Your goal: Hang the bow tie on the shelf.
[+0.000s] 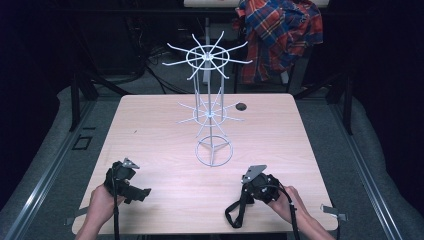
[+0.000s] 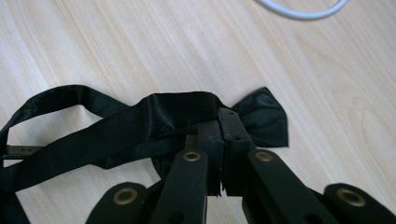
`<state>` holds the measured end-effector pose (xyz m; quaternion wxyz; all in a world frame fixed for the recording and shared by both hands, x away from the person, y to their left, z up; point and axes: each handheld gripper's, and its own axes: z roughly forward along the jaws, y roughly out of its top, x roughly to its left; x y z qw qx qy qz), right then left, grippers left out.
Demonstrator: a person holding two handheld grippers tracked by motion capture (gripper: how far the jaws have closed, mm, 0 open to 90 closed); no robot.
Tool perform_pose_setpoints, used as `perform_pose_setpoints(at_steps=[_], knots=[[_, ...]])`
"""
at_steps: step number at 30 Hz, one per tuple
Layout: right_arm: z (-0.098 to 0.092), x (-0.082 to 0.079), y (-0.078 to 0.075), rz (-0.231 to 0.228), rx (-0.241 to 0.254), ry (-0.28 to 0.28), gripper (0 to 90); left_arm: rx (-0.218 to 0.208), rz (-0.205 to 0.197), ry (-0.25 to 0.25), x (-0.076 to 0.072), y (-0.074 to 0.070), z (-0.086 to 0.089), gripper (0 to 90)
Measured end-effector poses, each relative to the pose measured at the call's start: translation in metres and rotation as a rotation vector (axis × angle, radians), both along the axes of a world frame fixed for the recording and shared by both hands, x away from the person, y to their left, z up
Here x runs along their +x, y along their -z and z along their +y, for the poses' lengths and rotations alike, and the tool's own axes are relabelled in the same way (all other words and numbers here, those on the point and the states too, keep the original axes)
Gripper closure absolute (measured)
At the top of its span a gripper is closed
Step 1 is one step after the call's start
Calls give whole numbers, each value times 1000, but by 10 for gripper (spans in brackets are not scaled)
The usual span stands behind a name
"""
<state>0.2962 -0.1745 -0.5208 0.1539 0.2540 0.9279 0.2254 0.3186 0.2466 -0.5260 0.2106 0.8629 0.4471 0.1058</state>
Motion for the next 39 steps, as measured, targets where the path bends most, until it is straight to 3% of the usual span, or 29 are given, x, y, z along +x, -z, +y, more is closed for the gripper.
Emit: perform_pose_setpoints(at_steps=[4,7,12,18,28,39], knots=[[-2,-2,-7,-7,8,3,895,3,-7,6,-1,-1,-2,0],[-6,-3,-17,-20,46,20,897,1,-6,6,0,-1,-1,0],[-8,-4,-22,-15,81,40,898,1,-6,10,0,-1,-2,0],[-12,-4,-32,-13,93,80,899,0,-8,10,0,-1,-2,0],[-17,-2,-47,-55,116,120,900,1,-15,7,0,-1,-3,0],[-32,11,-59,-83,132,169,900,2,-14,15,-1,-3,-5,1]])
